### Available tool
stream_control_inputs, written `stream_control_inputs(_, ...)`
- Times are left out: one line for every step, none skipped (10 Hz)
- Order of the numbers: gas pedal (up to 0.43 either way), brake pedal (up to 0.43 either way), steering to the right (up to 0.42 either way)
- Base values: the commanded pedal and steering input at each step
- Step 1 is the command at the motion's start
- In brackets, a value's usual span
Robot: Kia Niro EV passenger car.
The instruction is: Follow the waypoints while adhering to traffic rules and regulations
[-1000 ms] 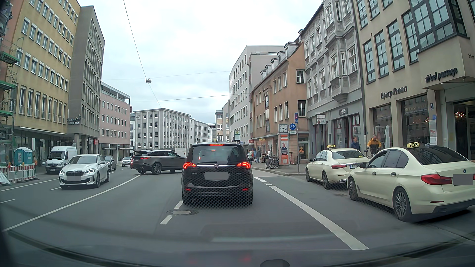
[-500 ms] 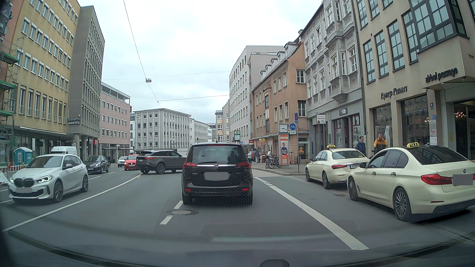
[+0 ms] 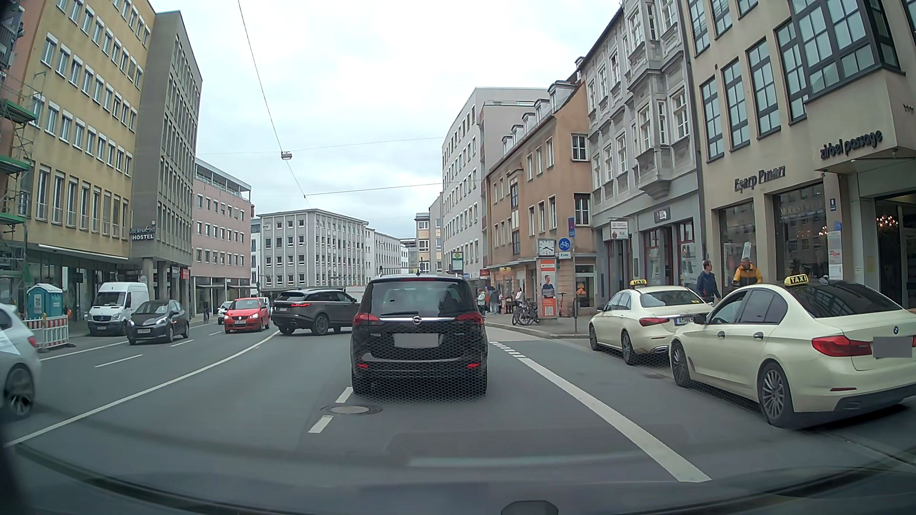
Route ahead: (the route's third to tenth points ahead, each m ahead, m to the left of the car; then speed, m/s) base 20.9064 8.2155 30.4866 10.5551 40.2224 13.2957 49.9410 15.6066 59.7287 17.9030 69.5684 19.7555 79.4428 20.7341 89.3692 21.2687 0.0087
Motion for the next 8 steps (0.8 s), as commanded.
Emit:
stream_control_inputs(0.000, 0.140, -0.024)
stream_control_inputs(0.000, 0.140, -0.024)
stream_control_inputs(0.000, 0.134, -0.024)
stream_control_inputs(0.000, 0.091, -0.024)
stream_control_inputs(0.000, 0.079, -0.024)
stream_control_inputs(0.000, 0.073, -0.024)
stream_control_inputs(0.000, 0.073, -0.024)
stream_control_inputs(0.000, 0.073, -0.024)
